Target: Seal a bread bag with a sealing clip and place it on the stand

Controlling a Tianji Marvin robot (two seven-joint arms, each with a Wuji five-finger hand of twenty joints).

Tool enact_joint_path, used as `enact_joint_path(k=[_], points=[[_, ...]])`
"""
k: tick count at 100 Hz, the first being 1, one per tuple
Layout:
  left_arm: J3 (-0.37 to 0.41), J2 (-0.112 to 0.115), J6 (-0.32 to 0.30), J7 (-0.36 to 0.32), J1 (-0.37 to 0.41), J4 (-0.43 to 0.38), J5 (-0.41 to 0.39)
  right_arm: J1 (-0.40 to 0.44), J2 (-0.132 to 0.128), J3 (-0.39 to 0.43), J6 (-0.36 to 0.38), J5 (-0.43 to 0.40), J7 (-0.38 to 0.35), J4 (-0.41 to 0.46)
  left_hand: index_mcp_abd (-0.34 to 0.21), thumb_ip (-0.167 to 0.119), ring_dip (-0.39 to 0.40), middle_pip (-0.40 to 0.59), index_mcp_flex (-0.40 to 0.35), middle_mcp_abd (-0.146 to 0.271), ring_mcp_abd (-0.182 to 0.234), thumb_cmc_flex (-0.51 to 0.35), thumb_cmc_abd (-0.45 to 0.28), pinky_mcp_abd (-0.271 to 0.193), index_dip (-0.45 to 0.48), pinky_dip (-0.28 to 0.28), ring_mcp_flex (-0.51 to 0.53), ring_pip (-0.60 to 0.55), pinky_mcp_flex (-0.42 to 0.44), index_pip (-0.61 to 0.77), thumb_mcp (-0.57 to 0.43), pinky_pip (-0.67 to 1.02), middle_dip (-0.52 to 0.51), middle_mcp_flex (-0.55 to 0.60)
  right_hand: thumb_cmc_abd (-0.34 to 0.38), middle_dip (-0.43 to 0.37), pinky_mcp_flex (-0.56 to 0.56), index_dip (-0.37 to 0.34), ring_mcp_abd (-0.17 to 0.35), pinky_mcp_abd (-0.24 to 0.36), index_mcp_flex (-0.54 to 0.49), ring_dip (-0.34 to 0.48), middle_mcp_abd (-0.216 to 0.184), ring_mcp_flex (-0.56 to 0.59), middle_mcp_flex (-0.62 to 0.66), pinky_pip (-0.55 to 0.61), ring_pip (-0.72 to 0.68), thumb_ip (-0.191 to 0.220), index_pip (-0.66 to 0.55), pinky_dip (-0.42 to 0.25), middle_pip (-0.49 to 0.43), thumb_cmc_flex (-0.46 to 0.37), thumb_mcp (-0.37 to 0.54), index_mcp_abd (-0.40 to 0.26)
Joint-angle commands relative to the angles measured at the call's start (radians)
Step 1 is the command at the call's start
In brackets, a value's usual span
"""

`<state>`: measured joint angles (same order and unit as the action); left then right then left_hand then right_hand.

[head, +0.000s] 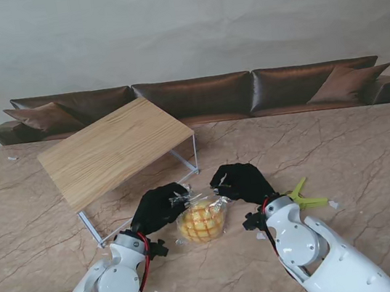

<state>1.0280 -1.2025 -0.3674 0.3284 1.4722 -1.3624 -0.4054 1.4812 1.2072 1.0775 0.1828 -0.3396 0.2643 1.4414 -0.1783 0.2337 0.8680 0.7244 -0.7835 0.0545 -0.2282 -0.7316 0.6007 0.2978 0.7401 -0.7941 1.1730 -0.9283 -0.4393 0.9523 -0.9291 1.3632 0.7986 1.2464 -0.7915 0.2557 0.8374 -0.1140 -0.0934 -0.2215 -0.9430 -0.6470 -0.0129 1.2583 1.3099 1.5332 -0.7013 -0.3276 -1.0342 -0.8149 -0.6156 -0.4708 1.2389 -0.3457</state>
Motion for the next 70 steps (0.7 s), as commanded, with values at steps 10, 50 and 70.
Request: enact_joint_path(k=[10, 50, 70], points=[[0.004, -0.002, 0.004, -0.006, -0.001, 0.009, 0.003, 0.018, -0.015, 0.033, -0.004, -0.009, -0.019, 0.03, -0.132, -0.013, 0.03, 0.124, -0.059, 0.116, 0.016, -0.045, -0.079, 0.008, 0.141, -0.028, 0.016, -0.028, 0.001, 0.098, -0.053, 0.045, 0.035, 0.02, -0.003, -0.047, 0.012, 0.046, 0.035, 0.02, -0.026, 0.042, -0.006, 0.035, 0.057, 0.028, 0.04, 0.017, -0.021, 0.028, 0.043, -0.072, 0.011, 0.004], [0.007, -0.002, 0.012, -0.009, -0.003, 0.011, 0.007, 0.112, -0.054, 0.165, -0.045, -0.126, -0.088, 0.148, -0.142, -0.009, 0.034, 0.128, -0.047, 0.12, 0.019, -0.046, -0.09, -0.003, 0.168, -0.029, 0.012, -0.023, 0.005, 0.089, -0.035, 0.041, 0.03, 0.013, -0.003, -0.046, -0.018, 0.062, 0.04, 0.027, -0.003, 0.058, -0.013, 0.017, 0.043, -0.017, 0.06, 0.02, -0.024, 0.061, 0.061, -0.075, 0.018, 0.009], [0.006, -0.005, 0.009, 0.001, -0.006, 0.014, 0.005, 0.178, -0.081, 0.267, -0.051, -0.19, -0.176, 0.22, -0.147, -0.008, 0.033, 0.12, -0.046, 0.116, 0.02, -0.044, -0.09, -0.006, 0.16, -0.029, 0.014, -0.019, 0.004, 0.079, -0.032, 0.043, 0.025, 0.015, 0.02, -0.005, -0.156, 0.033, 0.037, 0.02, 0.079, 0.057, -0.014, -0.077, -0.062, -0.155, 0.113, 0.007, 0.012, 0.106, 0.071, -0.031, 0.026, 0.032]])
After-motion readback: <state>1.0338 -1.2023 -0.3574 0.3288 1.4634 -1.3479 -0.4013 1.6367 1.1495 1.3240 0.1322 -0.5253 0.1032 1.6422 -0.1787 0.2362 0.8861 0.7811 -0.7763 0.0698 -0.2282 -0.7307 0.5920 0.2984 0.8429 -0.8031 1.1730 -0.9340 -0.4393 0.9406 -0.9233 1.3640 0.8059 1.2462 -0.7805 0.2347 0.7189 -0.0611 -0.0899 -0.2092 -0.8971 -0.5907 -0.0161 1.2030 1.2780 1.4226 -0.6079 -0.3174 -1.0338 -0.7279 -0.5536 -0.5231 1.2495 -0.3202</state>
